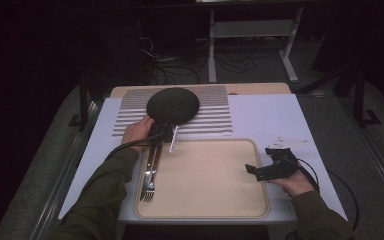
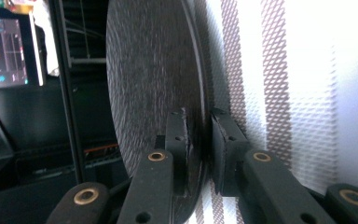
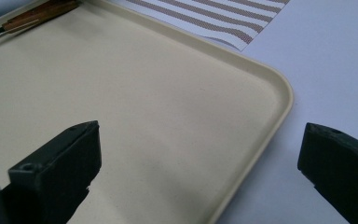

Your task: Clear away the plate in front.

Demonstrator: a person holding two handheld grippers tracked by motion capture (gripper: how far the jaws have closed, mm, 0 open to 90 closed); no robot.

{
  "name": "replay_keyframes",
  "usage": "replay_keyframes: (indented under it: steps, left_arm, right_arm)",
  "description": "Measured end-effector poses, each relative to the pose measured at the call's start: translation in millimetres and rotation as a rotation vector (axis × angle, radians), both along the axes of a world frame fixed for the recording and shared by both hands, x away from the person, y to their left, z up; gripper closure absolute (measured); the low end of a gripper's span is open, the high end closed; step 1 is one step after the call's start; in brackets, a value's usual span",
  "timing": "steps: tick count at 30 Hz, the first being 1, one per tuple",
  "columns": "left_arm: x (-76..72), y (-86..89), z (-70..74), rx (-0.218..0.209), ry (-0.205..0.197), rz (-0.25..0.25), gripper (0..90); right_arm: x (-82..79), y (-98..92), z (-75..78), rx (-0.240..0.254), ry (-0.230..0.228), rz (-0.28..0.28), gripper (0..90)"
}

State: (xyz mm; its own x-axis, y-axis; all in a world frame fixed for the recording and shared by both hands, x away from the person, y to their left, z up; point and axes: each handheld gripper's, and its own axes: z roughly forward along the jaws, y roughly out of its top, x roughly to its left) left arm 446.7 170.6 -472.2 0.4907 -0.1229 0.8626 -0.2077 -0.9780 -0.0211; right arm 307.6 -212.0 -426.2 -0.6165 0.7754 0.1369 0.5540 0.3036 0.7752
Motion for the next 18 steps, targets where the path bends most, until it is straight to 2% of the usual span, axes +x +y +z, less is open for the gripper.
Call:
replay_keyframes:
  steps: [9,18]
  left_arm:
    - [6.1,1.5,-5.9,-0.001,-0.01,0.022,81.6]
    - [8.6,-0.5,-10.0,0.005,-0.036,0.021,82.5]
  right_arm:
    - [0.5,-0.2,-0.4,0.001,0.001,-0.001,0.0]
    - [0.5,-0.5,-0.4,0.003,0.003,-0.003,0.0]
